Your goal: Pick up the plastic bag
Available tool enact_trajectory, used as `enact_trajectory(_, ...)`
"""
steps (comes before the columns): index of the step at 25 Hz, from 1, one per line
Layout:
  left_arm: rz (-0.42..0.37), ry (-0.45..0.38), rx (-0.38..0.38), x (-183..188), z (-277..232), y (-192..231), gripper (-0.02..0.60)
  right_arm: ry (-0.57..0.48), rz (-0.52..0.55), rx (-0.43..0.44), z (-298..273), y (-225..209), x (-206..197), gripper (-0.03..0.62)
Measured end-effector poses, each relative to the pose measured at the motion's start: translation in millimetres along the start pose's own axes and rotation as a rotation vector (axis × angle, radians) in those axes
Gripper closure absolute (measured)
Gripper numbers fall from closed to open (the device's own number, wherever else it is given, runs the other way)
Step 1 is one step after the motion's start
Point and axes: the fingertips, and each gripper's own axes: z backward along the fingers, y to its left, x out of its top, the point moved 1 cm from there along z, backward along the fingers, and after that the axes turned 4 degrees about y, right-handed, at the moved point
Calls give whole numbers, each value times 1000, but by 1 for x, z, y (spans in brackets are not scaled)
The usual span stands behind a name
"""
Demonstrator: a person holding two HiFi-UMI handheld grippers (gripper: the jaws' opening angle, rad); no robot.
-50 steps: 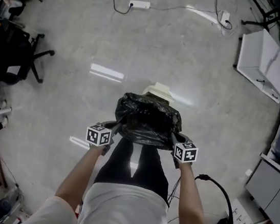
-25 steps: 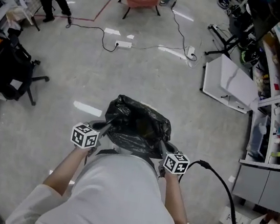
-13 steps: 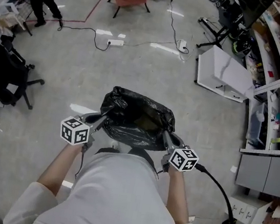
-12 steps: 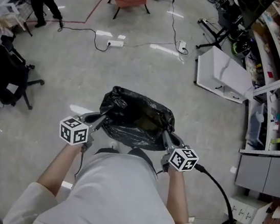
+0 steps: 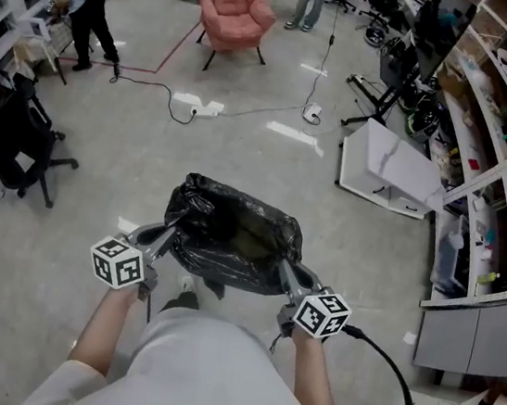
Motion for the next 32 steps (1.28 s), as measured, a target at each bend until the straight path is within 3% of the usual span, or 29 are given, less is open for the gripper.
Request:
enact_trajectory(7,10,-108,29,-29,32,-52,574,1,73,37,59,1,-28,591)
enact_trajectory(13,-67,-74,59,-51,51,-91,574,-8,97,24,87,13,-42,591)
enact_trajectory(16,-69,-62,55,-60,61,-101,574,-15,92,18,99,23,-51,591)
enact_trajectory(32,-168,-7,47,-53,98,-74,575,-40,212,-49,82,84,-61,592)
